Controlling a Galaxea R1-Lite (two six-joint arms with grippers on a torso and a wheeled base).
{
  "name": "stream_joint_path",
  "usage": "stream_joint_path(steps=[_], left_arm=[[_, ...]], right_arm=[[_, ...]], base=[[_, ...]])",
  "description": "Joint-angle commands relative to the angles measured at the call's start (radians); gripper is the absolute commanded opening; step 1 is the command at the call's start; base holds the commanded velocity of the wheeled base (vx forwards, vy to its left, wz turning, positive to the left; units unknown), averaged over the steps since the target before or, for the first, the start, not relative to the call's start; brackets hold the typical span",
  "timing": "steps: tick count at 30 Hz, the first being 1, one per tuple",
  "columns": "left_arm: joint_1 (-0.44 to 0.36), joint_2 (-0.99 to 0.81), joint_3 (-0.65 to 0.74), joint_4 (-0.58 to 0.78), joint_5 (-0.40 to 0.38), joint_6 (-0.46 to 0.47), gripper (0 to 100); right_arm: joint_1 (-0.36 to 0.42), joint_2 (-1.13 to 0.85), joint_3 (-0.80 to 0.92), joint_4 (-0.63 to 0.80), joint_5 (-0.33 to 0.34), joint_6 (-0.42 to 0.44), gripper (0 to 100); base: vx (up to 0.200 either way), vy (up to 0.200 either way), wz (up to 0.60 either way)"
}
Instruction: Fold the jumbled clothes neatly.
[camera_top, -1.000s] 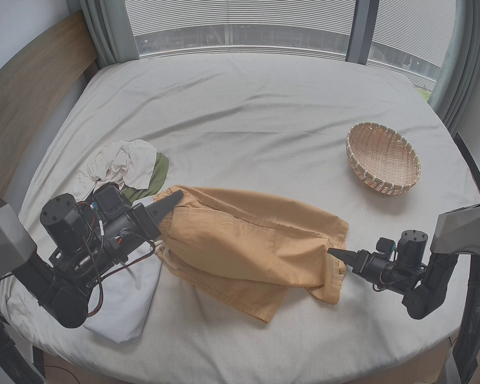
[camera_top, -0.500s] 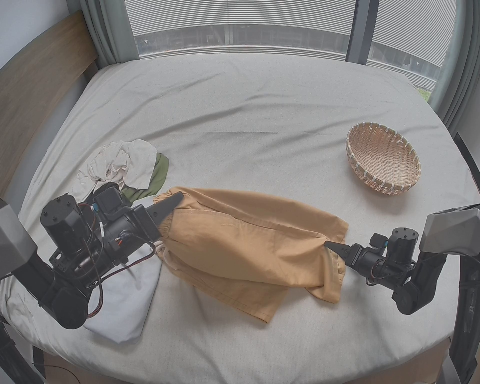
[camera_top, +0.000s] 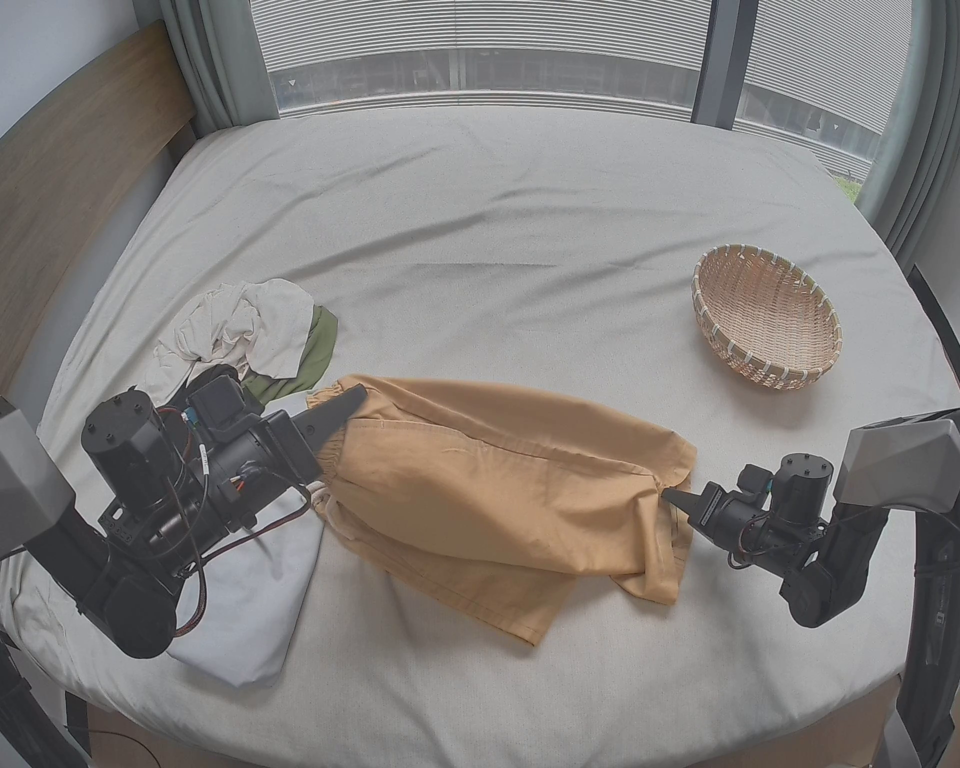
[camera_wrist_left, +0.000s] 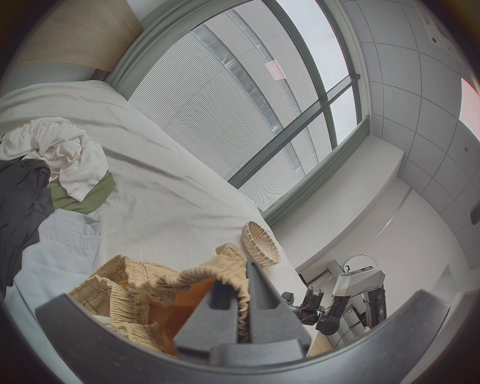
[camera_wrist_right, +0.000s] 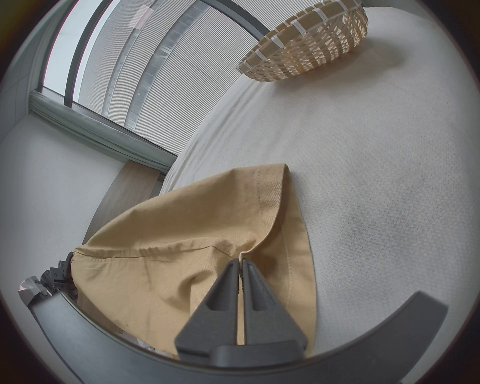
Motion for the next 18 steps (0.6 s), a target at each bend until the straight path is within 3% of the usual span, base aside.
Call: stream_joint_path(steps=[1, 8, 18], left_arm=[[0.010, 0.002, -0.001, 0.000, 0.001, 0.000, 0], [0.050, 0.029, -0.010, 0.001, 0.003, 0.011, 0], [0.049, 0.049, -0.008, 0.000, 0.003, 0.031, 0]], right_arm=[[-0.016, -0.067, 0.050, -0.010, 0.003, -0.002, 0], [-0.062, -0.133, 0.106, -0.017, 0.006, -0.005, 0], [-0.054, -0.107, 0.101, -0.017, 0.044, -0.005, 0]], base=[[0.000, 0.000, 0.00], [0.000, 0.000, 0.00], [0.000, 0.000, 0.00]])
